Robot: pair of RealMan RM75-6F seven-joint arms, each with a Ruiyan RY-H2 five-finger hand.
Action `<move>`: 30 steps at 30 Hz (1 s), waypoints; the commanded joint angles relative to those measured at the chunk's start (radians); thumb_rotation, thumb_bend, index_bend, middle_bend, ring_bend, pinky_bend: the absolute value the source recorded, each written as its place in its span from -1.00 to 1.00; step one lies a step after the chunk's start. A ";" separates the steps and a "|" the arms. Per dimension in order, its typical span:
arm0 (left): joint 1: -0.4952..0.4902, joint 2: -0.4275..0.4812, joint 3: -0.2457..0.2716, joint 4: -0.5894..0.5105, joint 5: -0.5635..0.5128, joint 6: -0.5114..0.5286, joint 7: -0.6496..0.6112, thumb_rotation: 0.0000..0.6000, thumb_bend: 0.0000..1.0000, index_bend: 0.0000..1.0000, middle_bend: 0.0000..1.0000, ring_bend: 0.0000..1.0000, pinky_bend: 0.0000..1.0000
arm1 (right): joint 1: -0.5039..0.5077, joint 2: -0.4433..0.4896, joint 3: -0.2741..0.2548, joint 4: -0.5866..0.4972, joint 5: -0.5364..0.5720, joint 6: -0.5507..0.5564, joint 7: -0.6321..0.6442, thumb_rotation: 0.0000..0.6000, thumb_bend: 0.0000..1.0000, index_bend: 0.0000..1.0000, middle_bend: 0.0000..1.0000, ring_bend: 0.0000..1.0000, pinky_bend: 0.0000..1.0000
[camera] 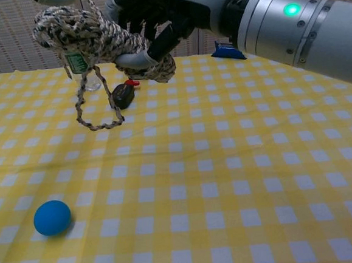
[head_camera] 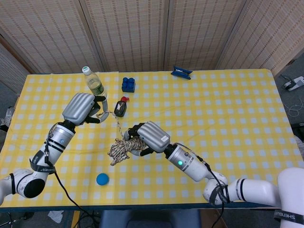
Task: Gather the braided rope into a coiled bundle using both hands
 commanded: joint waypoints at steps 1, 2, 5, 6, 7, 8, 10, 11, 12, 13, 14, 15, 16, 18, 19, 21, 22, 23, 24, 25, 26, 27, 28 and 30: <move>0.005 -0.009 0.015 0.014 -0.014 -0.004 0.007 1.00 -0.26 0.55 1.00 0.96 1.00 | -0.014 0.013 0.000 -0.010 -0.038 0.038 0.043 1.00 -0.11 0.32 0.21 -0.04 0.03; 0.007 -0.011 0.020 0.018 -0.020 -0.007 0.007 1.00 -0.26 0.55 1.00 0.96 1.00 | -0.016 0.016 0.002 -0.012 -0.045 0.047 0.051 1.00 -0.11 0.32 0.21 -0.04 0.03; 0.013 -0.020 0.034 0.031 -0.034 -0.013 0.006 1.00 -0.26 0.55 1.00 0.96 1.00 | -0.024 0.024 0.007 -0.021 -0.062 0.072 0.077 1.00 -0.11 0.33 0.21 -0.04 0.03; 0.016 -0.023 0.039 0.036 -0.039 -0.015 0.004 1.00 -0.26 0.55 1.00 0.96 1.00 | -0.026 0.027 0.007 -0.022 -0.066 0.079 0.085 1.00 -0.11 0.33 0.21 -0.04 0.03; 0.021 -0.029 0.049 0.045 -0.046 -0.020 0.003 1.00 -0.26 0.55 1.00 0.96 1.00 | -0.030 0.031 0.014 -0.026 -0.073 0.097 0.100 1.00 -0.11 0.33 0.21 -0.04 0.03; 0.024 -0.034 0.055 0.052 -0.048 -0.020 0.001 1.00 -0.26 0.55 1.00 0.96 1.00 | -0.033 0.034 0.016 -0.028 -0.076 0.105 0.111 1.00 -0.11 0.33 0.21 -0.04 0.03; 0.034 -0.046 0.067 0.065 -0.048 -0.017 -0.004 1.00 -0.26 0.55 1.00 0.96 1.00 | -0.038 0.039 0.022 -0.030 -0.080 0.121 0.132 1.00 -0.11 0.34 0.22 -0.03 0.03; 0.038 -0.050 0.072 0.072 -0.049 -0.017 -0.005 1.00 -0.26 0.55 1.00 0.96 1.00 | -0.040 0.042 0.024 -0.030 -0.081 0.126 0.138 1.00 -0.11 0.34 0.22 -0.03 0.03; 0.043 -0.055 0.077 0.080 -0.050 -0.017 -0.009 1.00 -0.26 0.55 1.00 0.96 1.00 | -0.041 0.045 0.028 -0.029 -0.083 0.133 0.145 1.00 -0.11 0.35 0.22 -0.03 0.03; 0.046 -0.059 0.081 0.086 -0.052 -0.018 -0.011 1.00 -0.26 0.55 1.00 0.96 1.00 | -0.043 0.046 0.030 -0.029 -0.084 0.138 0.151 1.00 -0.11 0.35 0.22 -0.03 0.03; 0.049 -0.061 0.086 0.092 -0.053 -0.020 -0.011 1.00 -0.26 0.55 1.00 0.96 1.00 | -0.044 0.047 0.033 -0.028 -0.084 0.143 0.157 1.00 -0.11 0.35 0.22 -0.03 0.03; 0.053 -0.065 0.092 0.100 -0.054 -0.022 -0.011 1.00 -0.26 0.55 1.00 0.96 1.00 | -0.045 0.047 0.036 -0.029 -0.085 0.150 0.167 1.00 -0.11 0.35 0.22 -0.03 0.03; 0.056 -0.068 0.097 0.106 -0.056 -0.023 -0.010 1.00 -0.26 0.55 1.00 0.96 1.00 | -0.047 0.047 0.039 -0.029 -0.085 0.156 0.174 1.00 -0.11 0.35 0.22 -0.03 0.03; 0.063 -0.075 0.106 0.119 -0.060 -0.027 -0.011 1.00 -0.26 0.55 1.00 0.96 1.00 | -0.049 0.047 0.045 -0.026 -0.085 0.168 0.186 1.00 -0.11 0.35 0.22 -0.03 0.03; 0.066 -0.078 0.110 0.124 -0.061 -0.028 -0.013 1.00 -0.26 0.55 1.00 0.96 1.00 | -0.050 0.047 0.048 -0.025 -0.083 0.172 0.189 1.00 -0.11 0.35 0.22 -0.03 0.03; 0.075 -0.084 0.118 0.133 -0.057 -0.028 -0.017 1.00 -0.26 0.55 1.00 0.96 1.00 | -0.051 0.043 0.055 -0.019 -0.075 0.178 0.192 1.00 -0.11 0.35 0.22 -0.03 0.03; 0.079 -0.086 0.122 0.136 -0.052 -0.026 -0.017 1.00 -0.26 0.55 1.00 0.96 1.00 | -0.052 0.041 0.058 -0.016 -0.069 0.181 0.192 1.00 -0.11 0.35 0.23 -0.03 0.03; 0.084 -0.087 0.126 0.137 -0.045 -0.023 -0.017 1.00 -0.26 0.55 1.00 0.96 1.00 | -0.053 0.037 0.062 -0.012 -0.064 0.184 0.190 1.00 -0.11 0.36 0.23 -0.03 0.03; 0.090 -0.088 0.132 0.138 -0.035 -0.017 -0.014 1.00 -0.26 0.55 1.00 0.96 1.00 | -0.053 0.032 0.066 -0.006 -0.056 0.187 0.185 1.00 -0.11 0.36 0.23 -0.03 0.03; 0.094 -0.088 0.135 0.139 -0.027 -0.011 -0.013 1.00 -0.26 0.55 1.00 0.96 1.00 | -0.053 0.029 0.069 -0.002 -0.048 0.186 0.181 1.00 -0.11 0.36 0.23 -0.03 0.03; 0.099 -0.089 0.137 0.139 -0.020 -0.005 -0.012 1.00 -0.26 0.55 1.00 0.96 1.00 | -0.053 0.024 0.072 0.003 -0.040 0.186 0.173 1.00 -0.11 0.37 0.24 -0.03 0.03; 0.105 -0.088 0.139 0.137 -0.011 0.002 -0.013 1.00 -0.26 0.55 1.00 0.96 1.00 | -0.053 0.017 0.076 0.011 -0.028 0.186 0.162 1.00 -0.11 0.37 0.24 -0.03 0.03; 0.109 -0.087 0.140 0.134 -0.005 0.006 -0.015 1.00 -0.26 0.55 1.00 0.96 1.00 | -0.053 0.012 0.079 0.016 -0.020 0.185 0.157 1.00 -0.11 0.37 0.24 -0.03 0.03; 0.115 -0.083 0.144 0.133 0.004 0.006 -0.016 1.00 -0.26 0.55 1.00 0.96 1.00 | -0.054 -0.003 0.088 0.028 -0.001 0.191 0.148 1.00 -0.11 0.38 0.24 -0.03 0.03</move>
